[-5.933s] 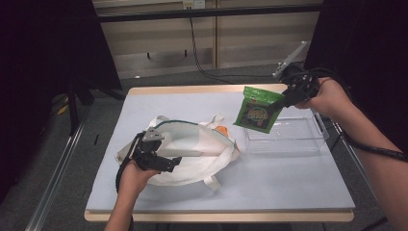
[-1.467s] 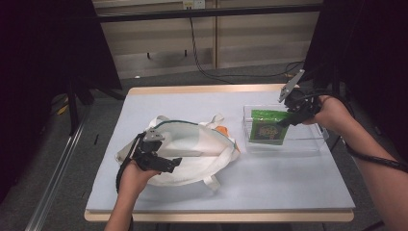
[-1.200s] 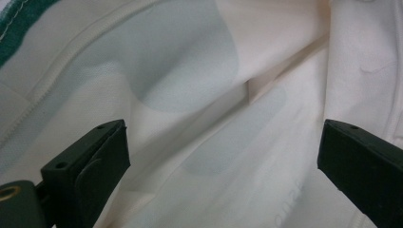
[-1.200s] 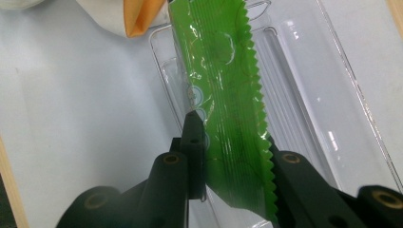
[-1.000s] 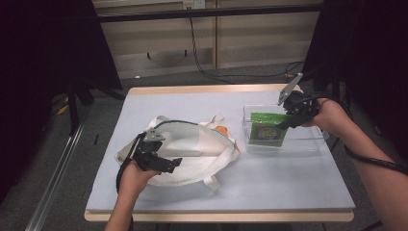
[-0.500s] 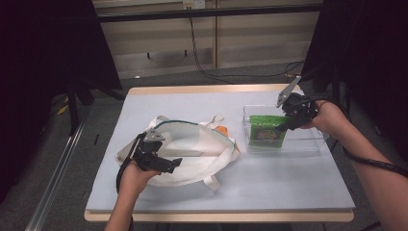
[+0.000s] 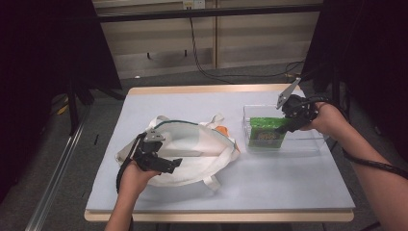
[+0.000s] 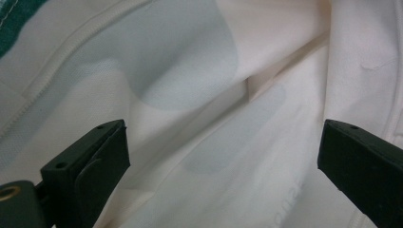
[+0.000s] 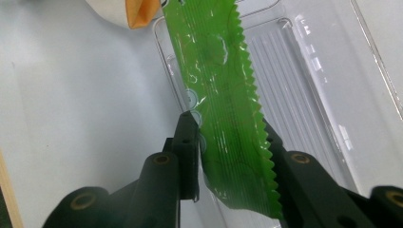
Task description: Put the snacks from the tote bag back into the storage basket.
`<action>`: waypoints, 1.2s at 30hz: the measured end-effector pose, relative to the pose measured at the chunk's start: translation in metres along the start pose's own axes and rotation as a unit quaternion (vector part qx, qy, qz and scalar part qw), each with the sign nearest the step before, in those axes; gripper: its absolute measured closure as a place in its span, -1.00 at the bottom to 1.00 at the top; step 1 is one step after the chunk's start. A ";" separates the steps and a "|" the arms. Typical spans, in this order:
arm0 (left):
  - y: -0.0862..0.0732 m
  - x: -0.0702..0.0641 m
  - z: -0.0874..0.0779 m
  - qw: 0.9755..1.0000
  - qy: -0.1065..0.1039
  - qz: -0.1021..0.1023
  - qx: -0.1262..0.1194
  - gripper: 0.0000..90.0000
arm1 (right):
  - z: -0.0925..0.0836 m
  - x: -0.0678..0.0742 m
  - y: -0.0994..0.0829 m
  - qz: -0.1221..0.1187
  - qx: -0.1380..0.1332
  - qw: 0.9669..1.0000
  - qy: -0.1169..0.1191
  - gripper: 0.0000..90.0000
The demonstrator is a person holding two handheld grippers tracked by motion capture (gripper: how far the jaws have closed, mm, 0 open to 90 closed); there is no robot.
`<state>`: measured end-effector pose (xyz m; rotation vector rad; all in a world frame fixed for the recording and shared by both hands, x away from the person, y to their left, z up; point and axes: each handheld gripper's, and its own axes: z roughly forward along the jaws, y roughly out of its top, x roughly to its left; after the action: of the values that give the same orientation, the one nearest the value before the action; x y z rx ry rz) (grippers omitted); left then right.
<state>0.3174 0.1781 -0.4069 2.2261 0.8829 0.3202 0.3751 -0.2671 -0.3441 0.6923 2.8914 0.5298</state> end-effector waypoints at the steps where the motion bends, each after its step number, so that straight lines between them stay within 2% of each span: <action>1: 0.000 0.000 0.000 1.000 -0.001 0.001 0.000 -0.93 | 0.000 0.000 0.000 0.000 0.000 1.000 -0.001 0.54; 10: -0.001 0.000 -0.001 1.000 0.001 -0.001 0.000 -0.93 | 0.002 0.001 -0.002 -0.001 0.005 1.000 0.001 0.46; 16: -0.001 0.000 -0.001 1.000 0.001 0.000 0.000 -0.93 | 0.002 0.002 -0.003 0.012 0.004 1.000 0.000 0.39; 19: -0.001 0.000 0.000 1.000 0.000 -0.002 -0.002 -0.93 | 0.002 0.002 -0.004 0.011 0.006 1.000 -0.002 0.29; 24: -0.001 -0.001 -0.001 1.000 0.002 0.002 0.001 -0.93 | 0.003 0.004 -0.005 0.027 0.007 1.000 -0.010 0.08; 32: -0.001 0.000 -0.001 1.000 -0.001 -0.002 -0.002 -0.93 | 0.000 0.004 -0.008 0.033 -0.002 0.999 -0.011 -0.12; 35: 0.000 0.000 0.000 1.000 -0.003 0.002 0.002 -0.93 | -0.002 0.005 -0.011 0.050 -0.006 0.999 -0.014 -0.21; 36: -0.001 0.000 0.000 1.000 -0.003 0.002 0.002 -0.93 | -0.002 0.005 -0.012 0.048 -0.005 0.999 -0.014 -0.24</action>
<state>0.3171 0.1785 -0.4071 2.2309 0.8768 0.3136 0.3657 -0.2754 -0.3464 0.8338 2.8392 0.5420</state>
